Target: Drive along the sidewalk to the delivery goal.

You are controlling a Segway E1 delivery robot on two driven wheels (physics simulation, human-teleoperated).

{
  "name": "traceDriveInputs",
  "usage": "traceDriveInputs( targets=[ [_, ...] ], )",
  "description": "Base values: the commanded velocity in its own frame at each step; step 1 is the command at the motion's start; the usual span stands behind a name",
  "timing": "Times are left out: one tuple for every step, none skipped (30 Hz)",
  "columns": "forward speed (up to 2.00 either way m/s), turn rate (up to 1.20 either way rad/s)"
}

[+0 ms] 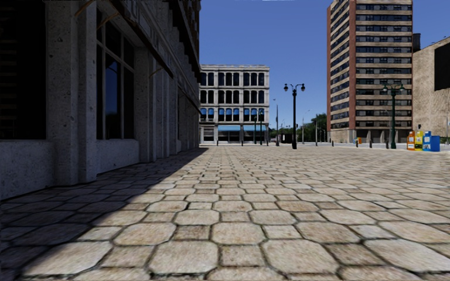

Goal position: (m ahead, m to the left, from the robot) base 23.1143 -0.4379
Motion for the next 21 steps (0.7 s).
traceDriveInputs(
  targets=[
    [1.85,0.0],
    [1.84,0.0],
    [1.84,0.0],
    [1.84,0.0],
    [1.84,0.0],
    [1.84,0.0],
    [1.84,0.0],
    [1.84,0.0],
    [1.84,0.0],
    [1.84,0.0],
    [1.84,0.0],
    [1.84,0.0],
    [1.84,0.0],
    [1.84,0.0],
    [2.0,0.0],
    [2.0,0.0],
    [2.0,0.0],
    [2.0,0.0],
    [2.0,0.0],
    [2.0,0.0],
    [2.0,0.0]
  ],
)
